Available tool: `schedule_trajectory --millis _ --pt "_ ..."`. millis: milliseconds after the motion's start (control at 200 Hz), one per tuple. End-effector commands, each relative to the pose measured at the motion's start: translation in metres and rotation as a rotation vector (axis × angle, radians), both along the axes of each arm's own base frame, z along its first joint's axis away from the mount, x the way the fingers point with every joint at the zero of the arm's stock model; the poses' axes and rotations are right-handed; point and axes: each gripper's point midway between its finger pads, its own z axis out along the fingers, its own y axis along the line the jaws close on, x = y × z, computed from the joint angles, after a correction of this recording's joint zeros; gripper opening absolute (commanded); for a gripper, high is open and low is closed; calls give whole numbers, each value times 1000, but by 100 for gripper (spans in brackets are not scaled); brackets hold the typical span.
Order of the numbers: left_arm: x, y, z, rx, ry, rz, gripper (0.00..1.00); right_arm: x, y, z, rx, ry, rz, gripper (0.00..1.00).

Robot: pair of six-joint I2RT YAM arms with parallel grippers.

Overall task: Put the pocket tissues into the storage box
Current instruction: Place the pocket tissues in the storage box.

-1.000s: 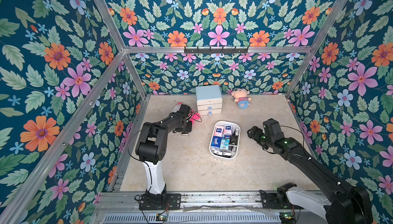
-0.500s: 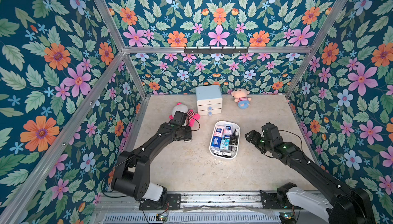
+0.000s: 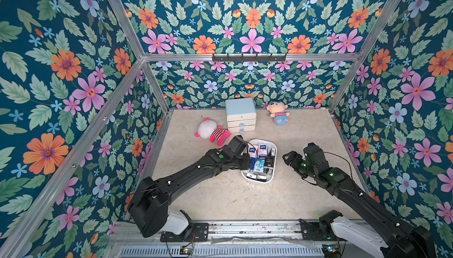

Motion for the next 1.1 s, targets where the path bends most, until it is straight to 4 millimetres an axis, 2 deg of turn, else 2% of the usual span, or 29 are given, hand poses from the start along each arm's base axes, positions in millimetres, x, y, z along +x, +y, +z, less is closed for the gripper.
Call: schedule_trajectory --millis 0,155,240,325,530,670,755,890,945,1095 --pt "1 -20 2 23 -50 -30 47 -4 -5 -2 -9 5 -19 84" --pt "-1 -53 -1 13 -99 -86 47 -6 -9 2 -8 -8 -31 84" --pt "2 -63 -4 9 -115 -82 47 -8 -4 1 5 -3 -8 84" --pt "6 -68 -13 8 -110 -65 48 -9 2 0 24 3 20 82" --pt "9 -70 -44 44 -92 -57 51 -14 2 -1 17 2 42 81" --pt "15 -68 -52 79 -116 -51 52 -16 1 0 16 1 47 80" --pt "16 -67 -51 90 -121 -46 55 -18 3 0 24 4 56 80" --pt "17 -60 -45 109 -121 -28 73 -21 15 3 55 -8 99 79" --pt "17 -55 -37 114 -127 -10 80 -24 25 6 69 -20 131 78" --pt "26 -31 -5 119 -169 54 87 -32 63 13 94 -41 240 76"
